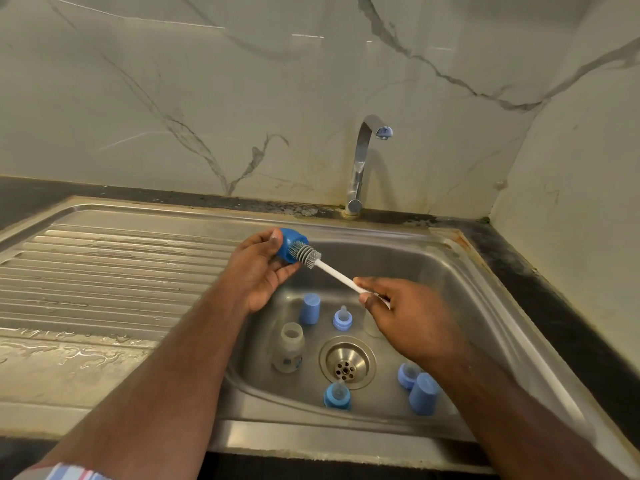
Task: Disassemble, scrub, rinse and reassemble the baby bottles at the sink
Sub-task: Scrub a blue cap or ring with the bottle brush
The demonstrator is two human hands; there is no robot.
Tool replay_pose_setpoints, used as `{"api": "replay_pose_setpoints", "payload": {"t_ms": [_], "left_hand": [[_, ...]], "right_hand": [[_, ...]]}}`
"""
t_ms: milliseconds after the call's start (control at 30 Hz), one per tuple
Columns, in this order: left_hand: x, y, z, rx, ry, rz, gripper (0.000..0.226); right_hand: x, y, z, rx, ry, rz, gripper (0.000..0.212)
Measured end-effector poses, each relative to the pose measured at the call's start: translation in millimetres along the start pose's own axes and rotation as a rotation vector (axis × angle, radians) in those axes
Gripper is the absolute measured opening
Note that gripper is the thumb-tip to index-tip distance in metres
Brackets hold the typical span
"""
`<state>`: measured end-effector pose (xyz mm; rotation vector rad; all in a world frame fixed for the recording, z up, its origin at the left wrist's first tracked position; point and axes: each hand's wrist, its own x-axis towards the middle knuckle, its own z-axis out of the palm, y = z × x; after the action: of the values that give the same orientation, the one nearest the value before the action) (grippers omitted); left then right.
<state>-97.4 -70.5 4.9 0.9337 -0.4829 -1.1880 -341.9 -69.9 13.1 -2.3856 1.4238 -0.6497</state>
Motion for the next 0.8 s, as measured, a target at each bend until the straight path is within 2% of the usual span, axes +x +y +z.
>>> {"api": "replay_pose_setpoints", "payload": {"t_ms": [67, 133, 267, 333, 467, 567, 700, 800], "left_hand": [[-2.6, -1.5, 3.3, 0.021, -0.05, -0.018, 0.027], [-4.0, -2.3, 5.5, 0.035, -0.074, -0.023, 0.031], [-5.9, -1.3, 4.1, 0.016, -0.09, -0.054, 0.033], [-6.0, -2.1, 2.5, 0.033, -0.104, -0.072, 0.032], [-3.6, -3.0, 2.5, 0.143, -0.089, -0.092, 0.034], [-5.0, -5.1, 4.8, 0.213, -0.037, -0.1, 0.027], [-2.6, -11.8, 4.5, 0.3, 0.056, -0.099, 0.044], [-0.4, -11.5, 1.7, 0.3, 0.055, -0.123, 0.042]], "right_hand": [[1.4, -2.3, 0.1, -0.167, 0.019, -0.04, 0.037], [1.4, -5.0, 2.6, -0.217, 0.023, -0.047, 0.038], [-0.8, -7.6, 5.7, 0.081, -0.091, -0.012, 0.034], [-0.4, -3.4, 3.2, 0.099, -0.063, -0.006, 0.033], [-1.1, -0.9, 1.6, -0.137, 0.0, -0.04, 0.038], [-0.8, -4.3, 1.7, -0.25, 0.014, -0.069, 0.04], [-1.5, -8.6, 0.9, -0.355, -0.007, -0.099, 0.042], [-2.3, -9.3, 0.9, -0.391, -0.008, -0.099, 0.042]]}}
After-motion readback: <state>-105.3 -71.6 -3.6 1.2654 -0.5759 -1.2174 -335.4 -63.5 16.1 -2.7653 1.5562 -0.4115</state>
